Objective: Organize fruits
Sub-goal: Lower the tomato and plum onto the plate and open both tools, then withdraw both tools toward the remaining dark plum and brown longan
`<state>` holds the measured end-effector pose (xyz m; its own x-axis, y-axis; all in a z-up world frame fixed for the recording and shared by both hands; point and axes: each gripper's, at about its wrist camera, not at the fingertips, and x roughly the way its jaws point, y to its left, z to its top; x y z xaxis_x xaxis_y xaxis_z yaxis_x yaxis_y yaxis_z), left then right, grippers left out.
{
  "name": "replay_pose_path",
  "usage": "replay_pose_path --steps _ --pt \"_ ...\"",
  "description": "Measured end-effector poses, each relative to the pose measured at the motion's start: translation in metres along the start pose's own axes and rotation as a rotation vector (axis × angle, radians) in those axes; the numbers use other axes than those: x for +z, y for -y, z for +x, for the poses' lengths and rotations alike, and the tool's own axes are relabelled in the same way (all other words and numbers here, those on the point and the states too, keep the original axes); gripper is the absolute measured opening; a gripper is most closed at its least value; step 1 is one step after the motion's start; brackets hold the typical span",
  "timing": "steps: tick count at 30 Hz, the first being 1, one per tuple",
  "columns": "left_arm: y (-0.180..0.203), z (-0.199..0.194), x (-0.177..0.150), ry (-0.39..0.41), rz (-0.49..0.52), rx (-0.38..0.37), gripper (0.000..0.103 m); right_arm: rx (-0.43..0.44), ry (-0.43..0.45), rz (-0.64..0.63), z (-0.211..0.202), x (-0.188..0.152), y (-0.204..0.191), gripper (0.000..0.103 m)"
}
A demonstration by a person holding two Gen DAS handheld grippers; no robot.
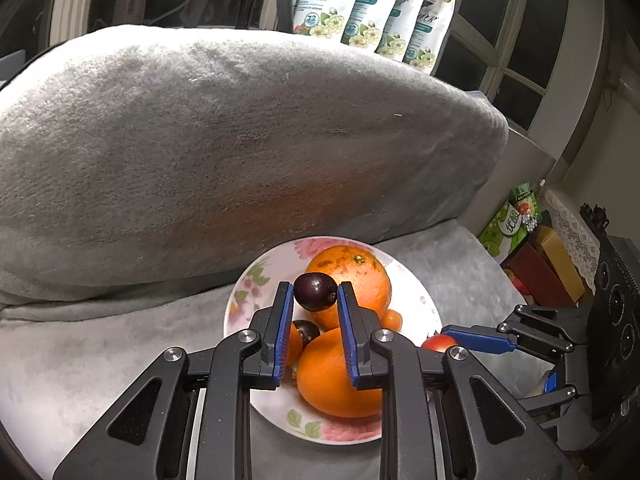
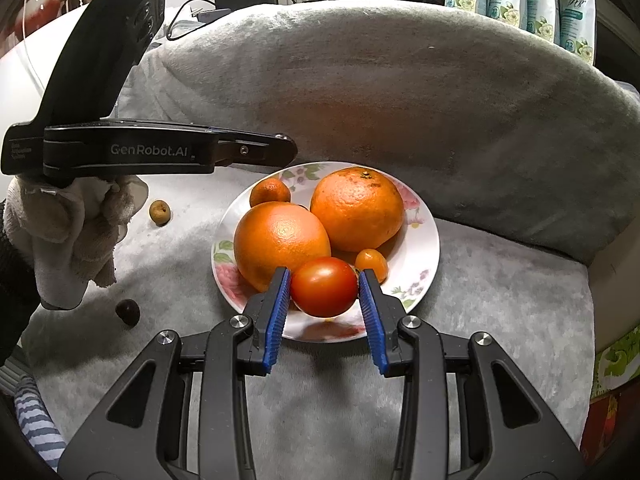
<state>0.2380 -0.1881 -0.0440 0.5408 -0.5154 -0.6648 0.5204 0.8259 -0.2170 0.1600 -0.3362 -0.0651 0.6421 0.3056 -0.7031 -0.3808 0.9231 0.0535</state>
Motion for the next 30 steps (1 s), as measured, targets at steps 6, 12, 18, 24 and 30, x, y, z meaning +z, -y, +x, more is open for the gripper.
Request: replay_pose_path --steps 6,12,18,24,30 --pt "0.005 -0.003 0.003 0.013 0.018 0.01 0.045 -0.002 -0.002 -0.009 0.003 0.001 -0.002 0.044" --pt "0.006 -0.007 0.006 0.031 0.015 0.02 0.065 -0.003 0.037 0.005 -0.004 0.004 0.0 0.069" --pt "0.008 -0.01 0.007 0.044 0.016 0.044 0.081 -0.012 0.049 -0.005 -0.008 0.003 -0.003 0.084" --pt "0.006 -0.013 0.007 0.036 0.002 0.057 0.081 -0.017 0.048 -0.014 -0.012 0.001 -0.009 0.089" --pt "0.001 -0.028 0.005 0.052 0.004 0.074 0.081 -0.023 0.066 -0.004 -0.025 0.0 -0.011 0.089"
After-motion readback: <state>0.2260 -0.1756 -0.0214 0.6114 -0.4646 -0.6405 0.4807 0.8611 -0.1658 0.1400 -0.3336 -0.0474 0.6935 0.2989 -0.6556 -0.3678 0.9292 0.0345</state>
